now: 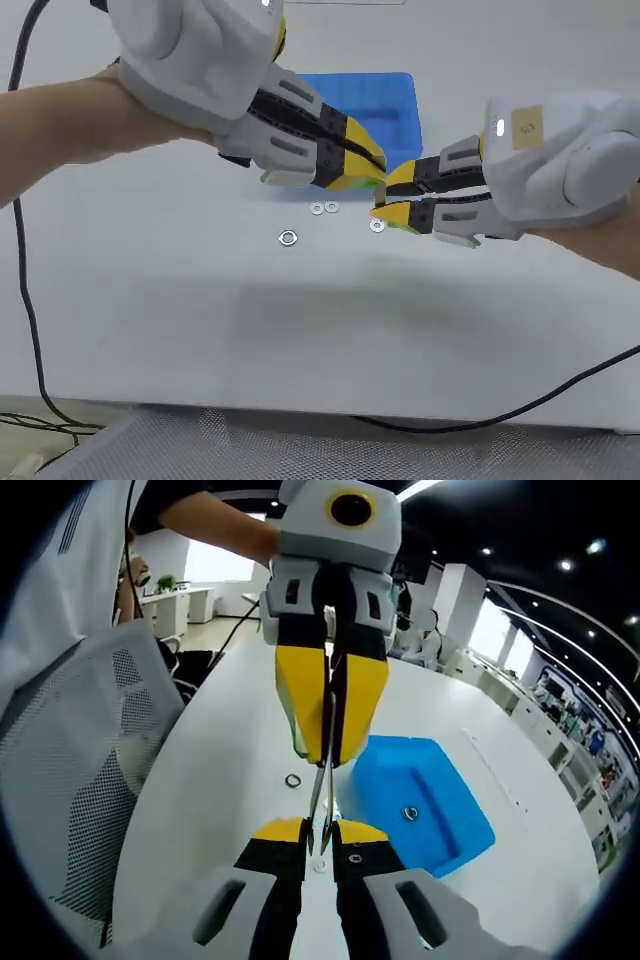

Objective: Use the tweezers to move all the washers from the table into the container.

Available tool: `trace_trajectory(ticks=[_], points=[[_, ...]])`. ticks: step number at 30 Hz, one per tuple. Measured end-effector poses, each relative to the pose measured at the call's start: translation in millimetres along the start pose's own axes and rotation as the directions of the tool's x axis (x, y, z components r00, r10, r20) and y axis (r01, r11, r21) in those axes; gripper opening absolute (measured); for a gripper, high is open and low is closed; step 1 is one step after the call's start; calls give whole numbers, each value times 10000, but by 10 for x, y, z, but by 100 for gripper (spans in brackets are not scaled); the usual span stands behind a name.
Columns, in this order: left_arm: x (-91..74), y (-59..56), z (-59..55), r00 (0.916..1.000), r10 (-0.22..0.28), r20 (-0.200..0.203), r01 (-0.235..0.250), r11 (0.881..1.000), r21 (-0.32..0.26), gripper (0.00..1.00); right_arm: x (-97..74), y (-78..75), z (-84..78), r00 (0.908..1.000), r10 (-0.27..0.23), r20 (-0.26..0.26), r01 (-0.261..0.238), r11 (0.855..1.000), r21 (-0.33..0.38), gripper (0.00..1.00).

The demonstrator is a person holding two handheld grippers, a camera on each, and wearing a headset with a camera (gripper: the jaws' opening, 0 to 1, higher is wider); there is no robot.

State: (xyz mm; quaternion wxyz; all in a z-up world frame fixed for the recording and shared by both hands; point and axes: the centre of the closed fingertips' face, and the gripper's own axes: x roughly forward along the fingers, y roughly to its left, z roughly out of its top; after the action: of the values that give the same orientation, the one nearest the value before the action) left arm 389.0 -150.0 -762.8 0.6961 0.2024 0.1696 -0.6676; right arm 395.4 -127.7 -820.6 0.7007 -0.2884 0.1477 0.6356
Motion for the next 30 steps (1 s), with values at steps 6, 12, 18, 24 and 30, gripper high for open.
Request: trace_trajectory(ticks=[6, 12, 18, 24, 30], points=[[62, 21, -123, 10000, 49, 33, -48, 9997, -245, 6, 59, 17, -106, 10000, 16, -51, -14, 9997, 256, 11], [108, 71, -207, 9999, 146, -30, -147, 9995, -283, 6, 112, -21, -167, 10000, 29, -9, -29, 9990, 447, 11], [143, 113, -233, 9998, 133, -135, -138, 9992, -367, 6, 145, -44, -224, 10000, 96, 19, -97, 9981, 610, 11], [159, 116, -280, 9996, 83, -262, -91, 9994, -336, 6, 186, -35, -253, 9999, 155, 23, -156, 9975, 694, 11], [154, 124, -308, 9995, 76, -305, -87, 9992, -378, 6, 213, -38, -259, 9998, 172, 54, -176, 9968, 781, 11]])
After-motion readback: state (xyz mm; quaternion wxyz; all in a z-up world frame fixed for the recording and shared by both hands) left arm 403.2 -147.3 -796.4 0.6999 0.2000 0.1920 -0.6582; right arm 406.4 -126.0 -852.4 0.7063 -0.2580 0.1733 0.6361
